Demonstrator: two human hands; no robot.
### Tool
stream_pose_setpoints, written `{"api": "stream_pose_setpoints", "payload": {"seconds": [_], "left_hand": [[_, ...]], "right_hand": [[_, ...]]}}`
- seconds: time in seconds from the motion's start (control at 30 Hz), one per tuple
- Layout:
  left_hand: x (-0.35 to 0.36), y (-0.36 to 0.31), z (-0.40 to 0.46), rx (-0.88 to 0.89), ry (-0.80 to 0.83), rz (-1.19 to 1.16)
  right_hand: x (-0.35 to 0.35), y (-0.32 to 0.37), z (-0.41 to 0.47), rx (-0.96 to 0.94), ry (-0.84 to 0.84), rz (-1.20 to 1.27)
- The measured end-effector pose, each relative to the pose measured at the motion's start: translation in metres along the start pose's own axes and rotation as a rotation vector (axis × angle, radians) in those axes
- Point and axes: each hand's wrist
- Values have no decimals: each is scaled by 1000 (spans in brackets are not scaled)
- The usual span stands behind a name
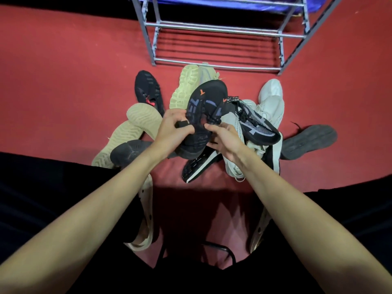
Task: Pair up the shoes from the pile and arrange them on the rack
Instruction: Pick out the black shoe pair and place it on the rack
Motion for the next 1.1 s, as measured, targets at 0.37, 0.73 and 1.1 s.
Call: {"api": "stream_pose_setpoints", "payload": {"seconds": [0.37, 0.73, 1.1], "left_hand": [[-65, 41, 32, -348, -110, 153], [-95, 155, 28, -493, 252, 1272], [-80, 155, 39, -259, 293, 1462]], "right_hand": [[27, 15, 29, -113, -206, -189], [32, -27, 42, -86, -232, -343], [22, -15, 41, -107, -266, -221]]}}
Point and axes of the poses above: each hand's wrist, its own z-axis towards the middle knuckle, its own x-axis out of the palm, y = z × x, and after that the axes turned 6 degrees about y, right-handed
